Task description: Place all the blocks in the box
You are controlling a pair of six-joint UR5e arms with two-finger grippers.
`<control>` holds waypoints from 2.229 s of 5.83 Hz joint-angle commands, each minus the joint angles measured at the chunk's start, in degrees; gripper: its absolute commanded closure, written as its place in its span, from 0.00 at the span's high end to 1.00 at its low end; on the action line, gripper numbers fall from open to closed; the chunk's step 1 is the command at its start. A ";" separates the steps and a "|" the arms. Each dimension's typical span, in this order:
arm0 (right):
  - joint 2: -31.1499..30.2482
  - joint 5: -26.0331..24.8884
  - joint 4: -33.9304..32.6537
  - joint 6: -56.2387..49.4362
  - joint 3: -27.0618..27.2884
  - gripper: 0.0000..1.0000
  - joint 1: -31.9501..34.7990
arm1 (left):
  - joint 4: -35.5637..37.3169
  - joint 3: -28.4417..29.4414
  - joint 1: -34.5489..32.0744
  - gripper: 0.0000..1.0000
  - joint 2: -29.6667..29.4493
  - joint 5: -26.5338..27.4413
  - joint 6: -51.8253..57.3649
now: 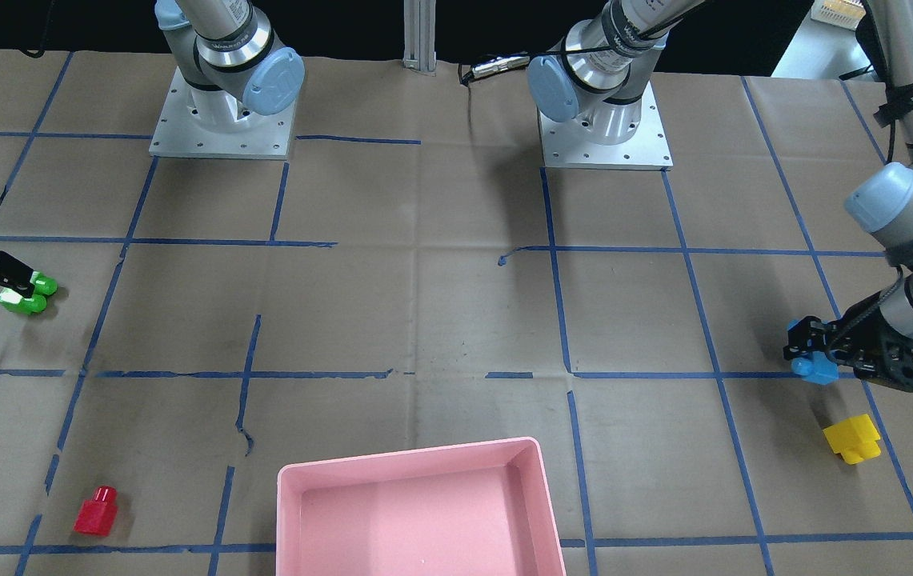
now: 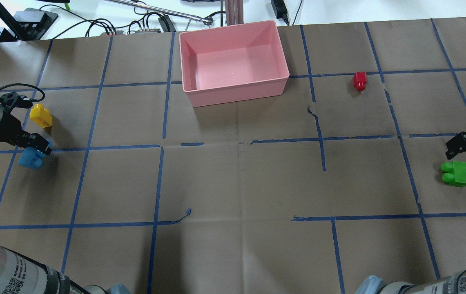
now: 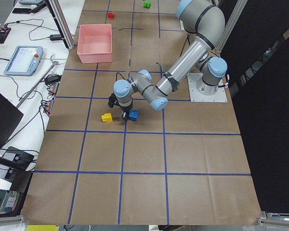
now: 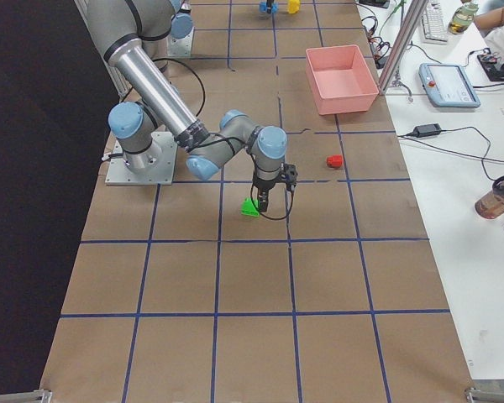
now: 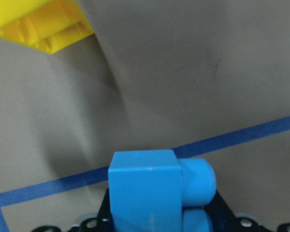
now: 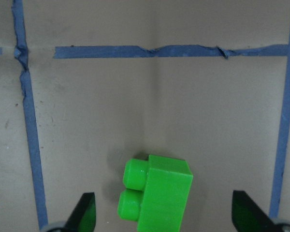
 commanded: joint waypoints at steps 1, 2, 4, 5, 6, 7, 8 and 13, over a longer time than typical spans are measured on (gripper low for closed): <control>1.25 -0.71 -0.23 5.66 1.35 1.00 0.00 | -11.12 8.76 -5.18 0.00 0.44 -2.70 -10.40; 1.78 -0.80 -0.32 6.38 2.49 1.00 0.00 | -11.16 11.15 -11.13 0.00 0.62 -4.98 -22.99; 2.66 -0.98 -0.32 7.96 2.59 0.99 -0.09 | -11.07 20.36 -22.39 0.00 -2.27 -6.85 -41.50; 2.84 -0.98 -0.32 7.88 2.59 0.99 -0.78 | -9.94 23.79 -29.31 0.00 -3.50 -6.85 -42.35; 2.84 -1.06 -0.32 7.71 2.59 0.99 -0.96 | -8.27 28.18 -33.91 0.00 -6.47 -6.94 -42.54; 3.11 -1.94 -0.32 7.71 2.59 0.99 -0.97 | -7.82 32.75 -38.30 0.00 -9.63 -6.94 -44.71; 3.19 -2.29 -0.32 7.97 2.59 0.85 -0.97 | -5.64 35.58 -40.09 0.00 -12.28 -9.11 -51.70; 0.92 -5.02 0.99 8.15 -1.77 0.22 -0.36 | 3.79 35.52 -40.47 0.99 -16.19 -10.01 -52.30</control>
